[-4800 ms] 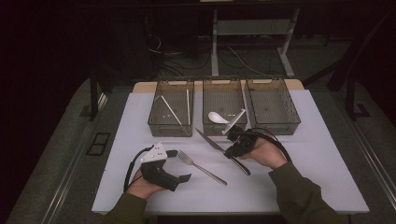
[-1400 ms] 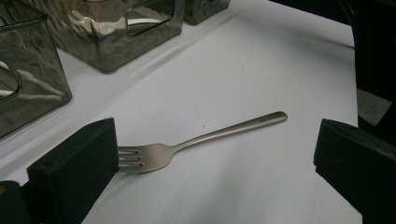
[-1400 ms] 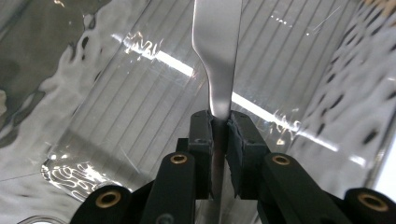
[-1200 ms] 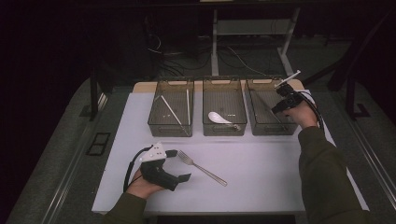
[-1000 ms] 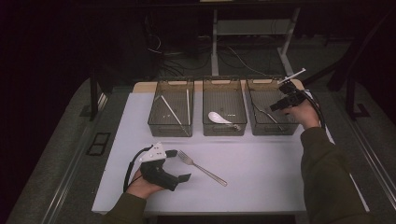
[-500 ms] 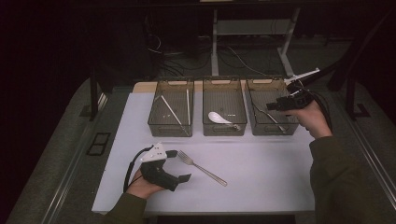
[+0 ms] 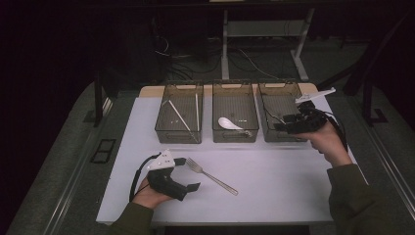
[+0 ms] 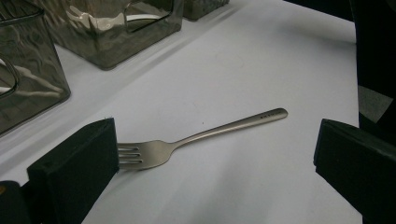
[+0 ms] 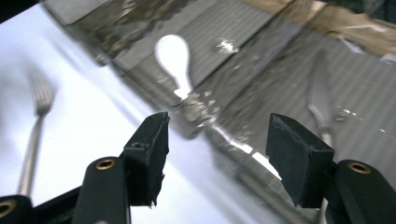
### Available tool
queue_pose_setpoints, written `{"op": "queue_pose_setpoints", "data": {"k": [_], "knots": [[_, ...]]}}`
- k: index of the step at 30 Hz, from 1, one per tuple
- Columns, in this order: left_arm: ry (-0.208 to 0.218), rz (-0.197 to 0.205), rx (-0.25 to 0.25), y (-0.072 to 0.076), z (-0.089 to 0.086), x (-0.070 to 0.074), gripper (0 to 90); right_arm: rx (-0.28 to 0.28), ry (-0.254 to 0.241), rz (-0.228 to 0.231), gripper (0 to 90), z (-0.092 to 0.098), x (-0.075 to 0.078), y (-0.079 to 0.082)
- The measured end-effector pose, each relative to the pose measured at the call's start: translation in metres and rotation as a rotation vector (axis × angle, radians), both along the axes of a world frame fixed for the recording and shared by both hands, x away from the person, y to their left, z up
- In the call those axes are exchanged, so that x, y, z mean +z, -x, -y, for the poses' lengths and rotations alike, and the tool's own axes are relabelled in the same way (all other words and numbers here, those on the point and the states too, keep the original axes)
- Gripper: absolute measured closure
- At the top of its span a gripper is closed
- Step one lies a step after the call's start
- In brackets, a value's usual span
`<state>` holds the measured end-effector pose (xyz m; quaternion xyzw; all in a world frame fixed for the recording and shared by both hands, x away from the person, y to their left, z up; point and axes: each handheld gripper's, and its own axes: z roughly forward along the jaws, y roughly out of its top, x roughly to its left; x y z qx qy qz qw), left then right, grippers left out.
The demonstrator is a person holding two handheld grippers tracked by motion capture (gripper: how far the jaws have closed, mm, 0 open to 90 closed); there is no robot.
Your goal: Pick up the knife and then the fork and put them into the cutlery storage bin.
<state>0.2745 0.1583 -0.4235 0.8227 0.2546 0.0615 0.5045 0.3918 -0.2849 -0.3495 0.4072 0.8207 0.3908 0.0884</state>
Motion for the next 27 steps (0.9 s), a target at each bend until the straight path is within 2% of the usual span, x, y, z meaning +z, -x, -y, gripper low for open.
{"op": "queue_pose_setpoints", "data": {"k": [6, 11, 20, 27], "knots": [[-0.003, 0.002, 0.002, 0.000, 0.000, 0.000, 0.0, 0.062, -0.002, 0.007, 44.7, -0.016, -0.010, 0.023], [-0.005, 0.004, 0.002, 0.000, -0.001, 0.001, 0.0, 0.106, 0.012, -0.012, 46.6, -0.029, -0.019, 0.037], [-0.006, 0.004, 0.006, 0.001, -0.001, 0.001, 0.0, 0.162, 0.028, -0.027, 50.6, -0.051, -0.029, 0.053], [-0.008, 0.007, 0.010, 0.000, -0.002, 0.001, 0.0, 0.227, 0.042, -0.032, 56.6, -0.071, -0.035, 0.063]]}}
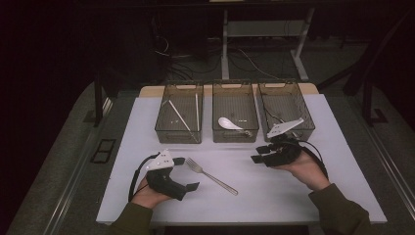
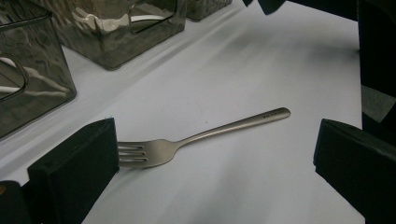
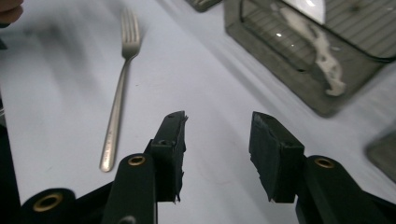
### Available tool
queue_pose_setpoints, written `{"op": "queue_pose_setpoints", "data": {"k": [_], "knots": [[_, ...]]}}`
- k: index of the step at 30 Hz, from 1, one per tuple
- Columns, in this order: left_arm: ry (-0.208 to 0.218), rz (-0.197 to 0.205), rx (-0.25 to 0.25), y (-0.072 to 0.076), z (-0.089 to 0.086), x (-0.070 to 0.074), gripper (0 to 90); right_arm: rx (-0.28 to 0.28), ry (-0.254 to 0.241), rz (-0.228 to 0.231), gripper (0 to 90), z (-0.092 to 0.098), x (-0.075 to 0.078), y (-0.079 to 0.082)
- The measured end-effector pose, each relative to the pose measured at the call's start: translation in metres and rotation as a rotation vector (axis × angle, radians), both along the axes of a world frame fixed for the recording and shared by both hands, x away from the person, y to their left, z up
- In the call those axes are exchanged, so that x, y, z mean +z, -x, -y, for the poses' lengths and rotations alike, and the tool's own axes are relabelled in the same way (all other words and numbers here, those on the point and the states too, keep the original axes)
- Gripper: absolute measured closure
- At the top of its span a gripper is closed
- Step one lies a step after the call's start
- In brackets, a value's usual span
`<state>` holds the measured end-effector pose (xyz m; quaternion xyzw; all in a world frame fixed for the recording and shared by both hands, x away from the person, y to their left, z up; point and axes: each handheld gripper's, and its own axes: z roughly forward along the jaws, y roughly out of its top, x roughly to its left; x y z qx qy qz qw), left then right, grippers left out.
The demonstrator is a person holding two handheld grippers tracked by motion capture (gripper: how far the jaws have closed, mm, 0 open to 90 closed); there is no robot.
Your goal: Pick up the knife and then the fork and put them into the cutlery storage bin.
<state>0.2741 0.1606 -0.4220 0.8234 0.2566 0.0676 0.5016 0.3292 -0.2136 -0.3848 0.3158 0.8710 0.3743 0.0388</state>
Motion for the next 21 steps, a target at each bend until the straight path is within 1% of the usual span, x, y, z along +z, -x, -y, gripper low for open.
{"op": "queue_pose_setpoints", "data": {"k": [2, 3, 7, 9, 11, 15, 16, 21], "knots": [[0.001, 0.002, 0.002, 0.000, 0.000, 0.000, 0.0, 0.020, 0.006, -0.009, 59.3, -0.006, -0.002, 0.004], [0.000, 0.002, 0.002, 0.000, -0.001, 0.000, 0.0, 0.030, 0.008, -0.004, 61.3, -0.009, -0.003, 0.005], [-0.002, 0.003, 0.003, 0.000, -0.001, 0.000, 0.0, 0.069, 0.018, -0.011, 69.3, -0.018, -0.006, 0.011], [-0.002, 0.002, 0.003, 0.000, -0.001, 0.000, 0.0, 0.083, 0.011, -0.017, 76.2, -0.022, -0.007, 0.015], [-0.001, 0.003, 0.005, 0.000, -0.001, 0.000, 0.0, 0.109, 0.012, -0.019, 81.8, -0.027, -0.007, 0.020], [-0.002, 0.001, 0.005, 0.000, 0.000, 0.000, 0.0, 0.154, 0.016, -0.023, 89.4, -0.038, -0.009, 0.028], [-0.003, 0.002, 0.006, 0.000, -0.001, 0.000, 0.0, 0.161, 0.018, -0.031, 89.5, -0.040, -0.010, 0.030], [-0.006, 0.003, 0.003, -0.001, -0.001, 0.000, 0.0, 0.204, 0.031, -0.031, 89.7, -0.052, -0.015, 0.038]]}}
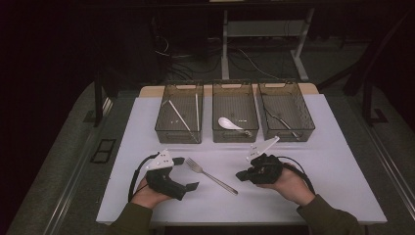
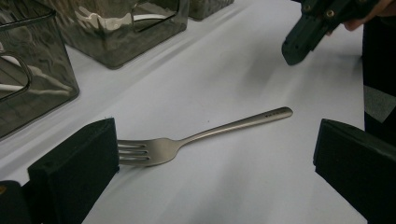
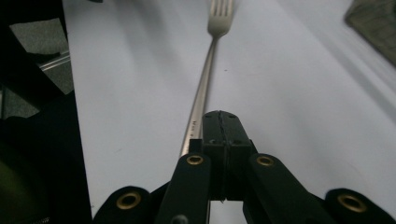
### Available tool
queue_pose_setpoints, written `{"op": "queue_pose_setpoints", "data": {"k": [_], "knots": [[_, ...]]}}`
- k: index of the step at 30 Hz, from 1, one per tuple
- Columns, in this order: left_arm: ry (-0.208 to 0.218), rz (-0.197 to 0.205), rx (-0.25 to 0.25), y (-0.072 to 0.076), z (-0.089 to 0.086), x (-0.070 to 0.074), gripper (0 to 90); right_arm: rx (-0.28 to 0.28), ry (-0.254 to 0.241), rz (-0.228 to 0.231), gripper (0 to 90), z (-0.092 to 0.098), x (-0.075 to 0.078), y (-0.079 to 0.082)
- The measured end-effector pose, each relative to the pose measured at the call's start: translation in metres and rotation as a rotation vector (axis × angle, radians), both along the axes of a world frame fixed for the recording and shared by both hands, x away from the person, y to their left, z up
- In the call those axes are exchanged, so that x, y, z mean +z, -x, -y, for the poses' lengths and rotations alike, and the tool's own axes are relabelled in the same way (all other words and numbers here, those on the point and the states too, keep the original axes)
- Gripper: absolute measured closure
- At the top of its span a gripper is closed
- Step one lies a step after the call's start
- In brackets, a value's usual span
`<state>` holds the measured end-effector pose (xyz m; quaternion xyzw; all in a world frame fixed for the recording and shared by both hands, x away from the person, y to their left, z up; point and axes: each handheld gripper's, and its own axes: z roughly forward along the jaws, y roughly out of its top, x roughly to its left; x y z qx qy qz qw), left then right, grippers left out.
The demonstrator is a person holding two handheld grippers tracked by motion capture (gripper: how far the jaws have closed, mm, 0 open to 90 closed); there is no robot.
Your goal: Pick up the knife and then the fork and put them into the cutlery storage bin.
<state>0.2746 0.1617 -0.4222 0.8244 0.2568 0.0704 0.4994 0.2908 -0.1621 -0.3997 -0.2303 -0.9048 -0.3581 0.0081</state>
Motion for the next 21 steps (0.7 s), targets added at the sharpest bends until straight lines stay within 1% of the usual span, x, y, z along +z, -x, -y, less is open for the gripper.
{"op": "queue_pose_setpoints", "data": {"k": [1, 2, 3, 6, 11, 12, 14, 16, 17, 20, 21], "knots": [[-0.001, -0.001, 0.000, 0.000, 0.000, 0.000, 0.0, 0.009, 0.004, -0.004, 89.7, -0.002, -0.001, 0.002], [-0.001, 0.000, 0.000, 0.000, 0.000, 0.000, 0.0, 0.035, 0.018, 0.014, 89.7, -0.003, -0.004, 0.002], [-0.001, 0.001, -0.001, 0.000, 0.000, 0.000, 0.0, 0.036, 0.022, 0.009, 89.7, -0.006, -0.005, 0.004], [-0.001, 0.001, -0.001, 0.000, 0.000, 0.000, 0.0, 0.070, 0.038, 0.005, 89.7, -0.015, -0.012, 0.009], [0.001, 0.000, -0.004, 0.000, 0.000, 0.000, 0.0, 0.110, 0.077, 0.014, 89.7, -0.028, -0.021, 0.015], [0.000, -0.003, -0.004, 0.000, 0.000, 0.000, 0.0, 0.109, 0.079, 0.005, 89.8, -0.029, -0.022, 0.016], [0.002, -0.002, -0.003, 0.000, 0.001, 0.000, 0.0, 0.115, 0.094, 0.010, 89.8, -0.032, -0.025, 0.017], [0.001, -0.001, -0.005, 0.000, 0.000, 0.000, 0.0, 0.116, 0.098, 0.000, 89.8, -0.035, -0.029, 0.018], [0.003, -0.001, -0.003, 0.000, 0.000, 0.000, 0.0, 0.123, 0.113, 0.004, 89.7, -0.036, -0.030, 0.018], [-0.001, 0.004, -0.006, 0.000, 0.000, 0.000, 0.0, 0.115, 0.139, 0.008, 89.8, -0.038, -0.035, 0.018], [-0.001, 0.003, -0.006, 0.000, 0.000, 0.000, 0.0, 0.117, 0.139, 0.009, 89.8, -0.038, -0.035, 0.018]]}}
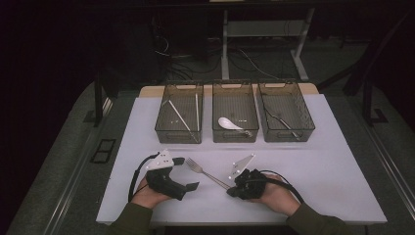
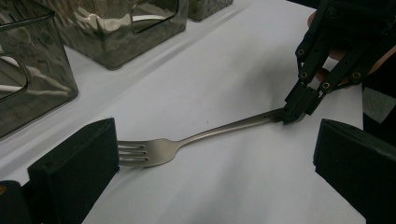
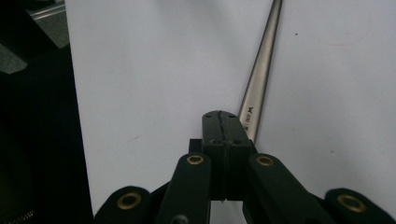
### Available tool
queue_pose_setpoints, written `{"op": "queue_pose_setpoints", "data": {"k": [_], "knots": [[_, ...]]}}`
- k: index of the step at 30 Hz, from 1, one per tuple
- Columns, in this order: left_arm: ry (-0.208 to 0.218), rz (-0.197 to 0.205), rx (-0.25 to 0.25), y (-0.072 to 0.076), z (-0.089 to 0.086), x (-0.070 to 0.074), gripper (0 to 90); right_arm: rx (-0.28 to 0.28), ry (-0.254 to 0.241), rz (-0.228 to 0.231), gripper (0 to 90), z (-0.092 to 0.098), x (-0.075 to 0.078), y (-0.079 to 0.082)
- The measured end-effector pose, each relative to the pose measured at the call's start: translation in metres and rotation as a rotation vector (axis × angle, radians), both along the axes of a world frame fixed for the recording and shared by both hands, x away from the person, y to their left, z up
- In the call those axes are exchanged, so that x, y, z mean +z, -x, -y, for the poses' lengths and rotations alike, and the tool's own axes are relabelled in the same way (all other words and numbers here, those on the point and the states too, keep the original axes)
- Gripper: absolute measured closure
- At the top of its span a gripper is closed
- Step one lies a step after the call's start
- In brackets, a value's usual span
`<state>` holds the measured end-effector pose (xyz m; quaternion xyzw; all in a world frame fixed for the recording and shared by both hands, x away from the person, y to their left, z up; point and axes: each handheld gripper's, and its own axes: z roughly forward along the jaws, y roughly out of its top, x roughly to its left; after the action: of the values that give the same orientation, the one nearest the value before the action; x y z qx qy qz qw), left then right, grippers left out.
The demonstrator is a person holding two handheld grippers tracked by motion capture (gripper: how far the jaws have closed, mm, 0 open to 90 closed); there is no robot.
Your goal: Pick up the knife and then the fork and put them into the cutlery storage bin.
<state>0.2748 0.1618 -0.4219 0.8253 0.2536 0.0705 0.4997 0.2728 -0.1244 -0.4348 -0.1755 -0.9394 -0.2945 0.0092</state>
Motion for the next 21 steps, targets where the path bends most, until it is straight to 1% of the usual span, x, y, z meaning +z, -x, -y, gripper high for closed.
{"op": "queue_pose_setpoints", "data": {"k": [4, 6, 10, 11, 12, 13, 15, 17, 19, 21], "knots": [[-0.003, 0.002, 0.000, 0.000, 0.000, 0.000, 0.0, 0.000, 0.008, 0.012, 89.9, 0.000, 0.000, 0.000], [0.001, 0.000, 0.003, 0.000, 0.000, 0.000, 0.0, -0.003, 0.018, 0.027, 89.9, 0.001, 0.001, -0.001], [0.002, 0.000, 0.004, 0.000, 0.000, 0.000, 0.0, -0.028, 0.034, 0.055, 89.8, 0.006, 0.001, -0.006], [-0.001, -0.001, 0.004, 0.000, 0.000, 0.000, 0.0, -0.042, 0.037, 0.051, 89.9, 0.007, 0.001, -0.008], [0.000, -0.001, 0.005, 0.000, 0.000, 0.000, 0.0, -0.044, 0.036, 0.053, 89.9, 0.008, 0.001, -0.009], [-0.001, 0.000, 0.003, 0.000, 0.000, 0.000, 0.0, -0.051, 0.040, 0.061, 89.9, 0.009, 0.001, -0.011], [-0.002, 0.000, 0.002, 0.000, 0.000, 0.000, 0.0, -0.055, 0.042, 0.060, 89.9, 0.011, 0.001, -0.014], [0.000, -0.005, 0.003, 0.000, 0.000, 0.000, 0.0, -0.064, 0.037, 0.045, 89.8, 0.012, 0.001, -0.015], [0.002, -0.006, 0.003, 0.000, 0.000, 0.000, 0.0, -0.061, 0.039, 0.039, 89.8, 0.013, 0.002, -0.016], [0.004, -0.006, 0.004, 0.000, 0.000, 0.000, 0.0, -0.065, 0.014, 0.018, 89.6, 0.014, 0.005, -0.018]]}}
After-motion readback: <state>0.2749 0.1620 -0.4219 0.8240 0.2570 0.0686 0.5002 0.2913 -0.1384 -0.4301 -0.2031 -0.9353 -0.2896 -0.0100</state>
